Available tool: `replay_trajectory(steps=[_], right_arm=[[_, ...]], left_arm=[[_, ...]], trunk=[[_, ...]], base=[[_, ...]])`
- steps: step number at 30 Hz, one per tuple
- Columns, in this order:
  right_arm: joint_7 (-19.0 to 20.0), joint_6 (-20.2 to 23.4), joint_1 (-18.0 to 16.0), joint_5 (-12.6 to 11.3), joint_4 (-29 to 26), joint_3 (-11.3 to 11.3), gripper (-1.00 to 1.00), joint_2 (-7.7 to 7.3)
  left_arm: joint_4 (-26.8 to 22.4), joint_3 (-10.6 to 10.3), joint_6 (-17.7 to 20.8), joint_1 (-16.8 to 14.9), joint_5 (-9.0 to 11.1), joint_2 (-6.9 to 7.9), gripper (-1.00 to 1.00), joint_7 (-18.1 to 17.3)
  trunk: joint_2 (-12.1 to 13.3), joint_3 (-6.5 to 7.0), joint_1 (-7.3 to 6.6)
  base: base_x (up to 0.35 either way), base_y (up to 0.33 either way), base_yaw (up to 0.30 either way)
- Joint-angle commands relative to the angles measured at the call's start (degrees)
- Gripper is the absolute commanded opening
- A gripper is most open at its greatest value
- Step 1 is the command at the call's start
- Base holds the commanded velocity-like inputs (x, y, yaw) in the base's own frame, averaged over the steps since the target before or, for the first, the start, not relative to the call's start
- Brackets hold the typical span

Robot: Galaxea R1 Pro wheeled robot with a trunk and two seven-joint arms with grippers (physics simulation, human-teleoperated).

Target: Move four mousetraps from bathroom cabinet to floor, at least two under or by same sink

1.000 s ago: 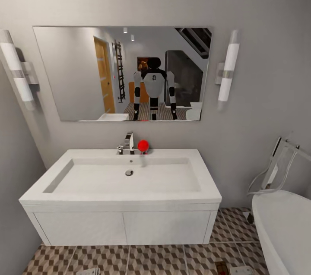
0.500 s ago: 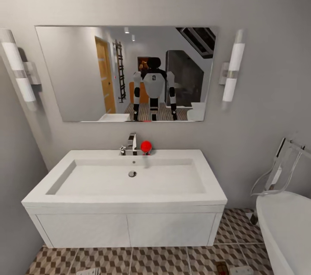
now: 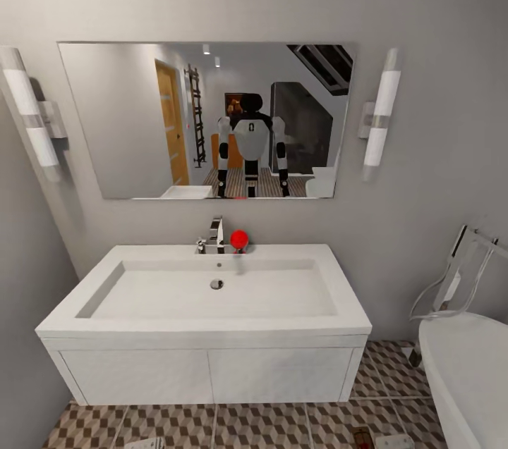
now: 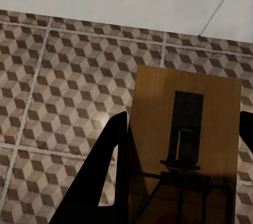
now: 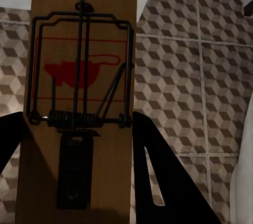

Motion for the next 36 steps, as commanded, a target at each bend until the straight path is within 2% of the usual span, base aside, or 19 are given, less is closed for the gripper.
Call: replay_trajectory(steps=[1, 25, 36], right_arm=[[0.2, -0.4, -0.1, -0.7, 0.2, 0.5, -1.0, 0.01], [0.2, -0.4, -0.1, -0.8, 0.2, 0.5, -1.0, -0.04], [0.2, -0.4, -0.1, -0.8, 0.2, 0.5, -1.0, -0.04]], left_arm=[[0.2, -0.4, -0.3, -0.1, 0.1, -0.03, -1.0, 0.2], [0.1, -0.4, -0.1, -0.1, 0.4, -0.15, -1.0, 0.4], [-0.1, -0.4, 0.2, -0.1, 0.6, -1.29, -1.0, 0.1]], trunk=[[0.0, -0.02, 0.02], [0.0, -0.02, 0.02], [0.0, -0.02, 0.02]], base=[[0.0, 0.0, 0.0], [0.0, 0.0, 0.0], [0.0, 0.0, 0.0]])
